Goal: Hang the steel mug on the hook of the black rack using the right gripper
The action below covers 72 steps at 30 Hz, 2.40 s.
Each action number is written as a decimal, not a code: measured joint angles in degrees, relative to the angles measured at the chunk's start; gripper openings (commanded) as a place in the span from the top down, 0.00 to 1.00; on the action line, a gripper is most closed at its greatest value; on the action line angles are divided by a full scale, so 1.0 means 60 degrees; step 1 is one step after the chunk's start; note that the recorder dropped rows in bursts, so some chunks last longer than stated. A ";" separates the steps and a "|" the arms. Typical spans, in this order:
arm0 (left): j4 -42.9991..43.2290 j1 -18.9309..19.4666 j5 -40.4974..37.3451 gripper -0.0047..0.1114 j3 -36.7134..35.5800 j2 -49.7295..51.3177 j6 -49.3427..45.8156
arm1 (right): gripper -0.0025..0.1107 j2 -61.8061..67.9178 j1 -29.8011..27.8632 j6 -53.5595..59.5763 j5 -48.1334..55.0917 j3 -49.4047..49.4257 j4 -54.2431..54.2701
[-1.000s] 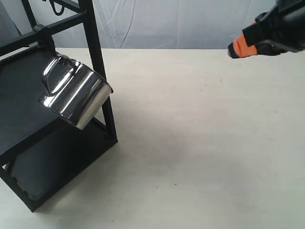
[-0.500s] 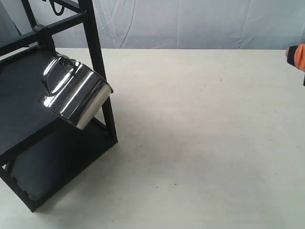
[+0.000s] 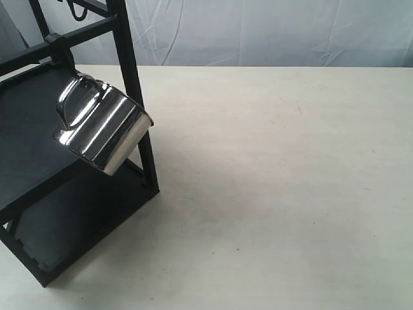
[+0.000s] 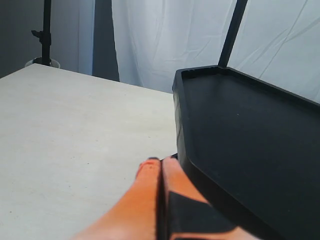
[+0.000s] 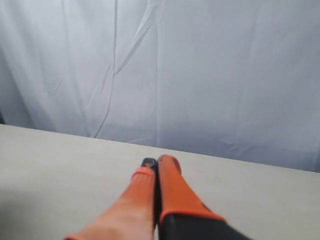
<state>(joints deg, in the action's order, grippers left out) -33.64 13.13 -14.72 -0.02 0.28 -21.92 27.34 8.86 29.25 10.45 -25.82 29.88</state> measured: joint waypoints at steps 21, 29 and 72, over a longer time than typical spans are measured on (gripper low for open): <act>0.0000 0.0000 0.0000 0.95 0.0000 0.0000 0.0000 | 0.99 -0.2884 -0.1700 -0.5764 0.0754 0.3936 -0.4034; 0.0000 0.0000 0.0000 0.95 0.0000 0.0000 0.0000 | 0.99 -0.3987 -0.1700 -0.5325 0.1651 0.4234 -0.4095; 0.0000 0.0000 -0.0040 0.95 0.0000 0.0000 0.0000 | 0.99 -0.4448 -0.1700 -0.5209 0.1744 0.4258 -0.3952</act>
<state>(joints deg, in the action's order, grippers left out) -33.64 13.13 -14.96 -0.02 0.28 -21.92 0.65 -1.34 -2.00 20.92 -0.28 6.17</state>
